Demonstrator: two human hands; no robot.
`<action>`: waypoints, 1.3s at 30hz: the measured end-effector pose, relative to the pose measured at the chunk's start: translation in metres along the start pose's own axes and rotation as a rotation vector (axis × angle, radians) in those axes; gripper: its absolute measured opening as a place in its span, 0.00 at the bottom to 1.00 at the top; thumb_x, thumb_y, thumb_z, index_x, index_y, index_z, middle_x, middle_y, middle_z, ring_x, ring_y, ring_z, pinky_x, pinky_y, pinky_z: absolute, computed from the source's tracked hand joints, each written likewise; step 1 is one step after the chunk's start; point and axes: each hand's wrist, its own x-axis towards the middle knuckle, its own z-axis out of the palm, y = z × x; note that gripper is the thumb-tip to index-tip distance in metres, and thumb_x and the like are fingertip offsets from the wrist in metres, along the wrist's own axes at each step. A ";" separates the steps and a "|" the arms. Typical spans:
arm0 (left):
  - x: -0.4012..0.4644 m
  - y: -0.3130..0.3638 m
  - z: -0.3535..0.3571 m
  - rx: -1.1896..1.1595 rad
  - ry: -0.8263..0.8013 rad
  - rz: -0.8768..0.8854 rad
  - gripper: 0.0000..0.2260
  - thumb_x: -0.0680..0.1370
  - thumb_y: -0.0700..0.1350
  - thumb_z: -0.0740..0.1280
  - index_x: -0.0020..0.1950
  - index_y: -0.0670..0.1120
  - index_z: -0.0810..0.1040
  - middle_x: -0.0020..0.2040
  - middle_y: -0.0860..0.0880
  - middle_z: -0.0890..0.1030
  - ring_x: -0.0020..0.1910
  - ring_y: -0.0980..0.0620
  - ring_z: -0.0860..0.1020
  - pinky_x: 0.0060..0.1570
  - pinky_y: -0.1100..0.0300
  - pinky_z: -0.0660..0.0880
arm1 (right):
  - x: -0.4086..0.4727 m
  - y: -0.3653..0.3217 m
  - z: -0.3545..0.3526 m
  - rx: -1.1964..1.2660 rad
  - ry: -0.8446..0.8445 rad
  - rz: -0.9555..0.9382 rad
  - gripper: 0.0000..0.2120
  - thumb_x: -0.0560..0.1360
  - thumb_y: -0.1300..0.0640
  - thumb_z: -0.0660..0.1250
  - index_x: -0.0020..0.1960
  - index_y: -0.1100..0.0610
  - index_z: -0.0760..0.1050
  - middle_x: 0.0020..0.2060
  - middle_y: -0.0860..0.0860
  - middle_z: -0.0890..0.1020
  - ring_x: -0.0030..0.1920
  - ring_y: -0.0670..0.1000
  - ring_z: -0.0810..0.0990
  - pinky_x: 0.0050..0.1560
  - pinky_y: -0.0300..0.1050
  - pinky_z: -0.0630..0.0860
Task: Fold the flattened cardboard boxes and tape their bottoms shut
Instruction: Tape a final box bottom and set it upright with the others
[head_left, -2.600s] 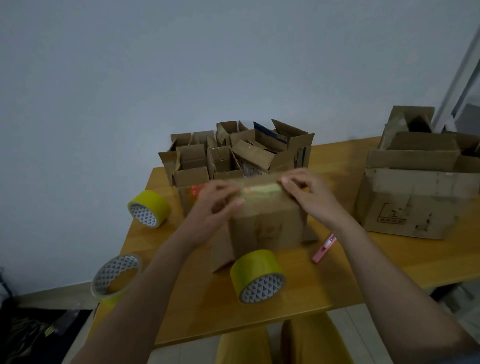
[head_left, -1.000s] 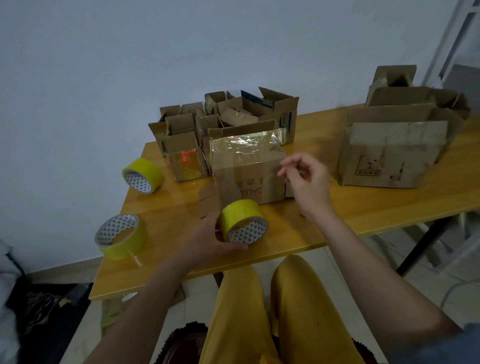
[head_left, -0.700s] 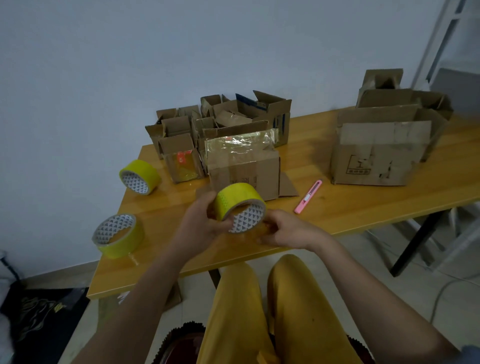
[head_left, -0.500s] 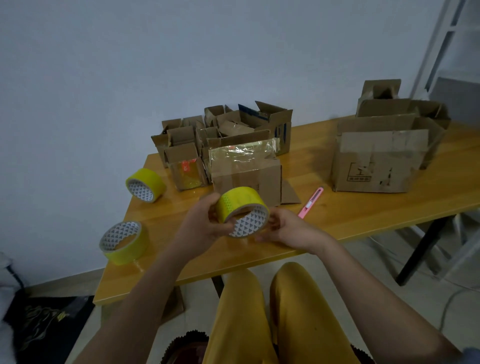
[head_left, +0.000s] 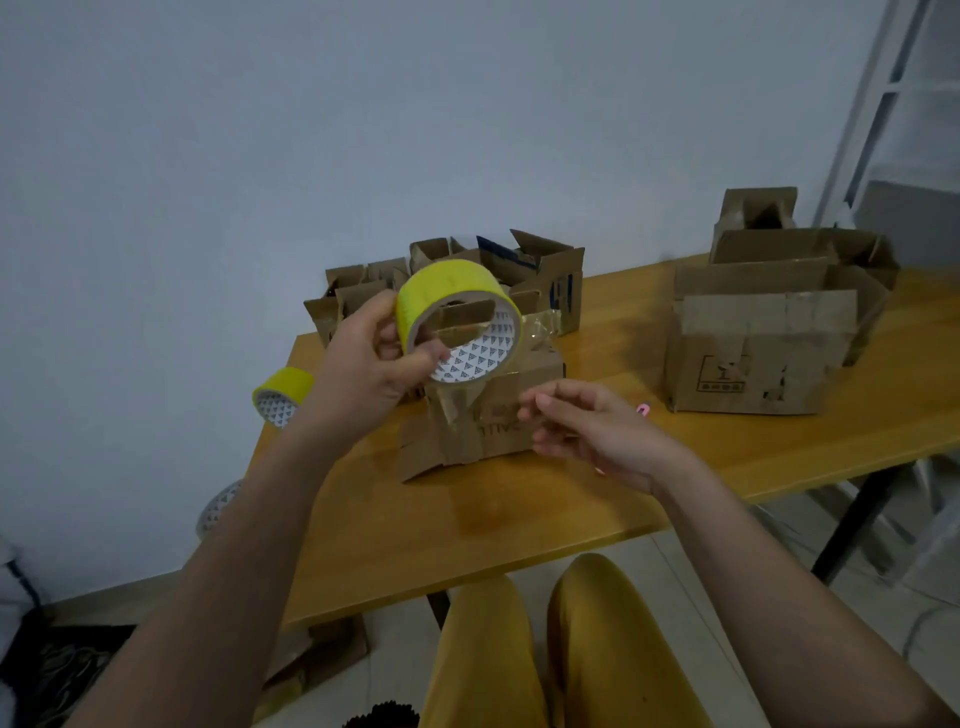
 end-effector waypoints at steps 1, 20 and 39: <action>0.003 0.001 0.000 -0.015 -0.005 -0.005 0.08 0.75 0.37 0.71 0.53 0.41 0.76 0.46 0.36 0.81 0.43 0.47 0.81 0.41 0.57 0.80 | 0.001 -0.003 0.003 0.042 -0.021 0.024 0.13 0.80 0.56 0.62 0.60 0.61 0.78 0.53 0.55 0.83 0.47 0.51 0.82 0.54 0.48 0.80; 0.053 -0.006 0.022 -0.065 0.278 -0.166 0.01 0.79 0.46 0.67 0.49 0.50 0.77 0.47 0.48 0.82 0.47 0.50 0.82 0.48 0.46 0.81 | 0.032 -0.055 0.003 -0.281 0.488 -0.321 0.09 0.81 0.53 0.60 0.49 0.56 0.76 0.44 0.53 0.82 0.45 0.50 0.83 0.49 0.47 0.82; 0.056 -0.078 0.060 0.235 0.273 -0.110 0.11 0.84 0.54 0.50 0.51 0.48 0.62 0.33 0.51 0.68 0.30 0.52 0.70 0.35 0.53 0.67 | 0.095 -0.026 -0.013 -0.339 0.467 -0.055 0.12 0.82 0.55 0.59 0.47 0.60 0.77 0.44 0.56 0.83 0.32 0.47 0.83 0.34 0.36 0.79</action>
